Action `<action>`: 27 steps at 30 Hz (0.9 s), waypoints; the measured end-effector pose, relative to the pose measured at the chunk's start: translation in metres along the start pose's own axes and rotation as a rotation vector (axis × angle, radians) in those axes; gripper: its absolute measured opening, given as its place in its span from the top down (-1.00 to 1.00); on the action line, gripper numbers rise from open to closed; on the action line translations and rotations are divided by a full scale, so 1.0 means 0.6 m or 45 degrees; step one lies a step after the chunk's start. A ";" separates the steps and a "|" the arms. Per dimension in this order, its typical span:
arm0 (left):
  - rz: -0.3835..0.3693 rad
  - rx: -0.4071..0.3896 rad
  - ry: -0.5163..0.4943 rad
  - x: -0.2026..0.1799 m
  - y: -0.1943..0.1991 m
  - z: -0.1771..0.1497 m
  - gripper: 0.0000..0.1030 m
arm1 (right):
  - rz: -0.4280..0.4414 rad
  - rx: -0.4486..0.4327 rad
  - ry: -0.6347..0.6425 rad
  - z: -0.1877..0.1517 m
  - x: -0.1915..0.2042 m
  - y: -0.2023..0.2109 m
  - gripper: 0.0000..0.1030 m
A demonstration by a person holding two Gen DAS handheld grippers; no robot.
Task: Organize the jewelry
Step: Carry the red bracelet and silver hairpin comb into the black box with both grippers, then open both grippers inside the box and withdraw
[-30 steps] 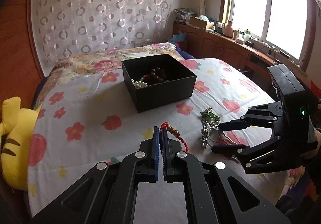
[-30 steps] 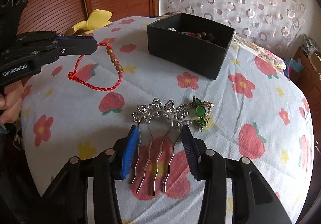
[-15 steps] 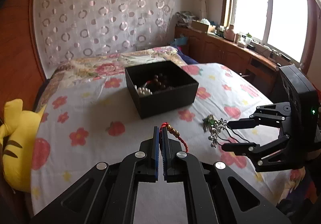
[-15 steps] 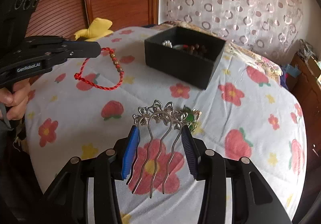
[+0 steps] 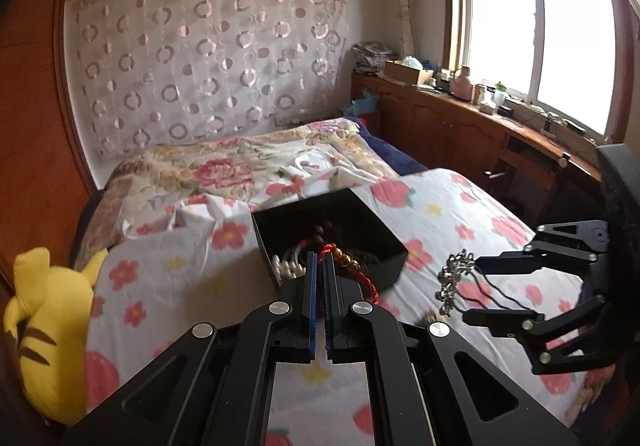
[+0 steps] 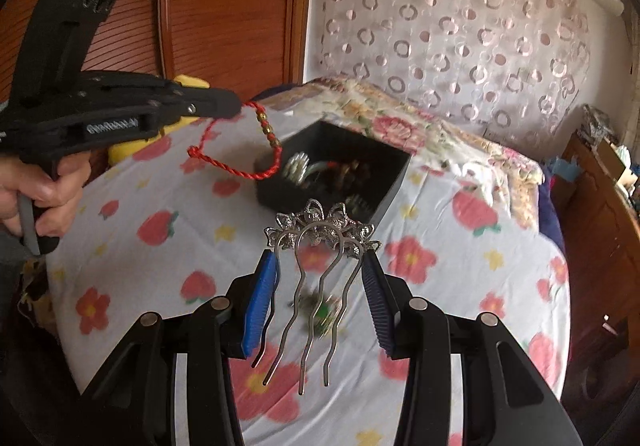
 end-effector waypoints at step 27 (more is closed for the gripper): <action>0.112 0.039 0.146 0.074 -0.060 -0.023 0.16 | 0.036 0.017 -0.092 0.095 -0.054 -0.187 0.08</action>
Point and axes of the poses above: each gripper's, at about its wrist camera, not at the fingertips, and y roughly against the way its jaws point, x to its left, z to its top, the point moved 3 cm from there along -y, roughly the way its jaws point, and after that the axes turned 5 degrees about -x, right-handed, at the moved point
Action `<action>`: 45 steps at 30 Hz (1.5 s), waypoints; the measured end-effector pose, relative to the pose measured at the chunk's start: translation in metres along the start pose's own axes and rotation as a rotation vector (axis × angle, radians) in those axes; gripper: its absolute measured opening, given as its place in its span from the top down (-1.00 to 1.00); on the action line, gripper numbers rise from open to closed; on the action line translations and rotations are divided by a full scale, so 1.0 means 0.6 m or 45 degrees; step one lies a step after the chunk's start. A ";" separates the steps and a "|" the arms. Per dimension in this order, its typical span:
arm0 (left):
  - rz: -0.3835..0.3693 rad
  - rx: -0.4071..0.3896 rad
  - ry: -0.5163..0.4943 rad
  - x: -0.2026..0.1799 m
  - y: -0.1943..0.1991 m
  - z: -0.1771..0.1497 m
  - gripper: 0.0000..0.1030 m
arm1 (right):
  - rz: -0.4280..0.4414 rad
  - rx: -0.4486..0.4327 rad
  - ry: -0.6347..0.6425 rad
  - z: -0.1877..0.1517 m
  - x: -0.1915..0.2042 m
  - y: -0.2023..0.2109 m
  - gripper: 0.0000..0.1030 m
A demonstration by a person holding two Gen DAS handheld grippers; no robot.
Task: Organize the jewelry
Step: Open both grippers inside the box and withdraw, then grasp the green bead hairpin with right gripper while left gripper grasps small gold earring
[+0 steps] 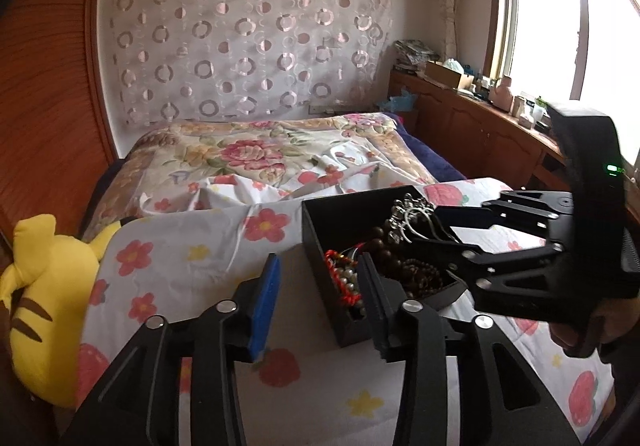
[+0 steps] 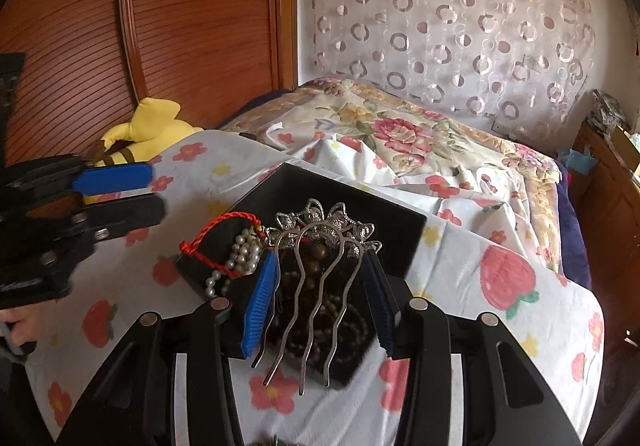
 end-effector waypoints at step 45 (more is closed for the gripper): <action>-0.099 0.056 -0.001 -0.054 0.059 -0.129 -0.85 | 0.096 0.212 0.016 -0.220 0.063 0.143 0.74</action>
Point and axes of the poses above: each gripper's, at about its wrist camera, not at the fingertips, and y roughly against the way its jaws point, x to its left, z to its top, the point moved 3 cm from there along -y, roughly the way its jaws point, and after that the axes turned 5 degrees about -x, right-handed, at the moved point
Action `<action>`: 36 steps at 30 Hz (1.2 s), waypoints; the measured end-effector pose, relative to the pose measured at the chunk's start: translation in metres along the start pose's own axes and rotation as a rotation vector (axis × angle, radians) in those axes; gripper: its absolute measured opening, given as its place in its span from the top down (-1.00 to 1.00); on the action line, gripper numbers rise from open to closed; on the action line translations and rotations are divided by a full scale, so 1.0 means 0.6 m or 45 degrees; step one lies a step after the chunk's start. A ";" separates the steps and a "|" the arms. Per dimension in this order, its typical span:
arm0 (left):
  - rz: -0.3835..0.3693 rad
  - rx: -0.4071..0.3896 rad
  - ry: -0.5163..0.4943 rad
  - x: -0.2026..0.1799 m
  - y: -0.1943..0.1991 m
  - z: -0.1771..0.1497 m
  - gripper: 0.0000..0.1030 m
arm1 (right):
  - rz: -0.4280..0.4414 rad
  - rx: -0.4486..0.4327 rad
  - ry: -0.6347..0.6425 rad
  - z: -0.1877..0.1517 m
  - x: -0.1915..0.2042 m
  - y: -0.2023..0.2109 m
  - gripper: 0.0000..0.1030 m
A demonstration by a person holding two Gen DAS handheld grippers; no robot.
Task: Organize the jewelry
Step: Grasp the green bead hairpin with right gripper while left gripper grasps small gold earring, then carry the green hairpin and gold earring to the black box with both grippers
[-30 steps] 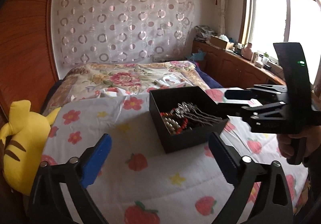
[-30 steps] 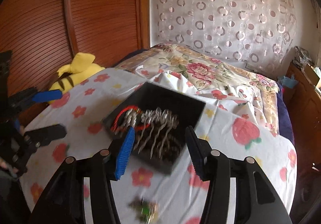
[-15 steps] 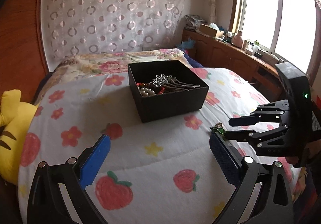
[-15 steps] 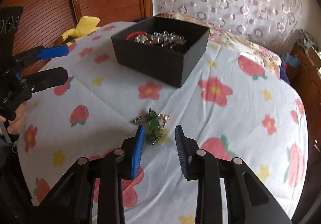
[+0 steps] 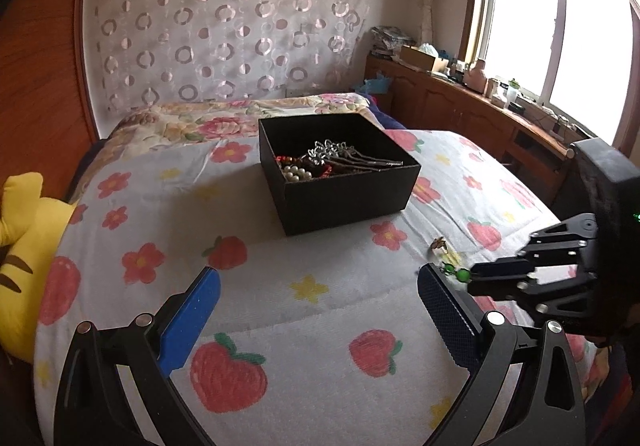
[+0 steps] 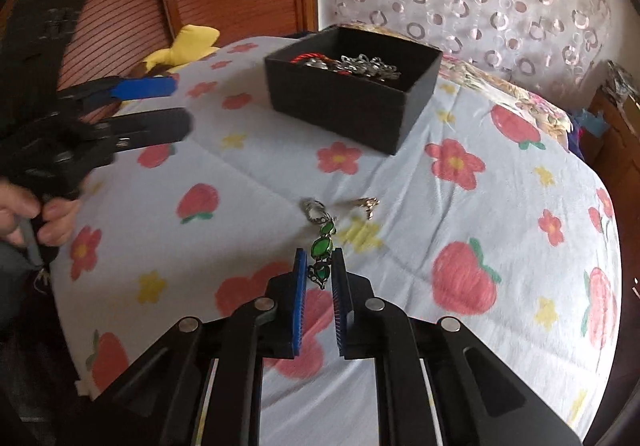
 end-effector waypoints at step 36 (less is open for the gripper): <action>-0.247 0.286 -0.134 -0.153 -0.161 0.018 0.76 | -0.128 -0.152 -0.114 -0.055 -0.080 0.102 0.73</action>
Point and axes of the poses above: each gripper's, at about its wrist camera, not at the fingertips, and y roughly against the way its jaws point, x to its left, z to its top, the point moved 3 cm from there along -y, roughly the way its jaws point, and after that the axes turned 5 degrees about -x, right-handed, at the moved point
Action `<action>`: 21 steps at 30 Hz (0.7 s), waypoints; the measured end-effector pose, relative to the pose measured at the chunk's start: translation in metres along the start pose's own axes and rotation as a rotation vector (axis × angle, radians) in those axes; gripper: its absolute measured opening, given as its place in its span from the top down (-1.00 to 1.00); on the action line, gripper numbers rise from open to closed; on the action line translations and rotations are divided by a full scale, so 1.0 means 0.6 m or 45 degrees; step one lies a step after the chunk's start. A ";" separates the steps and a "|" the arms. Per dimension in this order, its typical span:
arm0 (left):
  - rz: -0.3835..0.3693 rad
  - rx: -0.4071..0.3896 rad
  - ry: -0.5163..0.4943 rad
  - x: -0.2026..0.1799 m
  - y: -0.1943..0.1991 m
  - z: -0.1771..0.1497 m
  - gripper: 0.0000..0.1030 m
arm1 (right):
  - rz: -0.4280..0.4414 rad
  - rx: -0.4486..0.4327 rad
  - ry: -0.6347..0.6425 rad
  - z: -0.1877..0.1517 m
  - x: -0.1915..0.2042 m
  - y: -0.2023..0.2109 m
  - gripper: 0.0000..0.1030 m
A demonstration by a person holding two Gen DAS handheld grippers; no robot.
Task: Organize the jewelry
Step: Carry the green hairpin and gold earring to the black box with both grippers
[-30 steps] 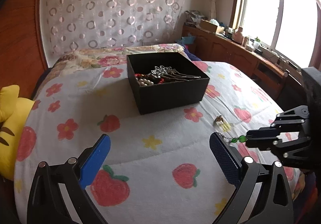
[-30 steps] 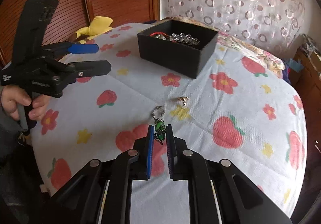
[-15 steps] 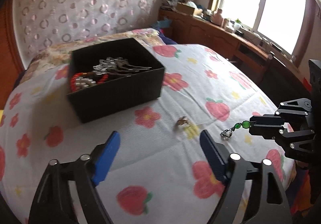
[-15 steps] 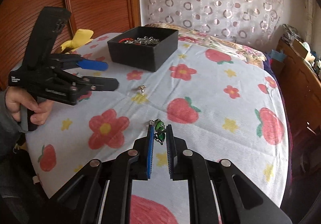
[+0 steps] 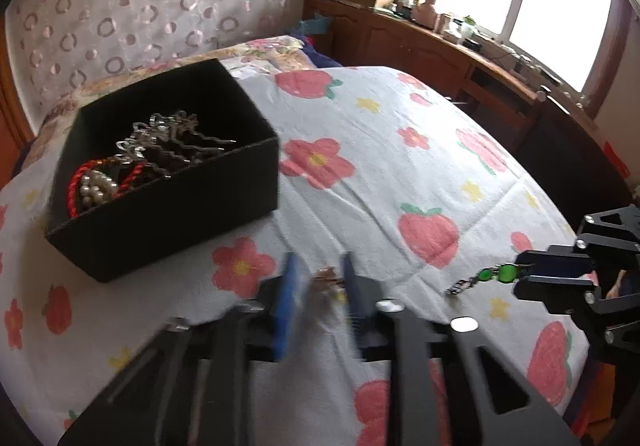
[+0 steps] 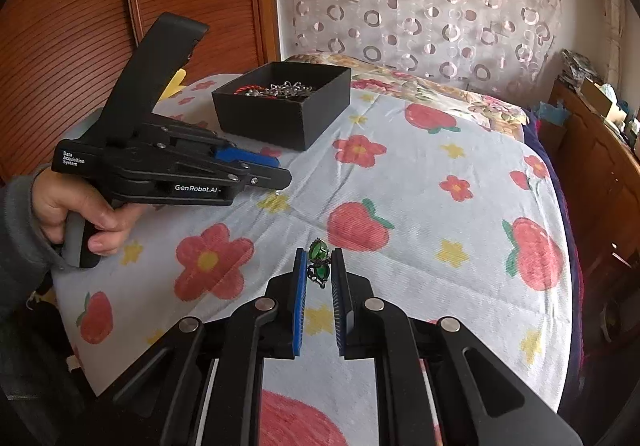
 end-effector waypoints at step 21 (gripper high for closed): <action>0.042 -0.182 0.066 0.061 0.101 0.053 0.80 | 0.016 -0.124 0.026 0.113 0.010 0.003 0.74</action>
Point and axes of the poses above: each gripper's, at about its wrist camera, not at the fingertips, and y roughly against the way its jaws point, x to its left, z to its top, the point moved 3 cm from there along -y, roughly the way its jaws point, and after that the axes turned 5 degrees about -x, right-handed, at the moved point
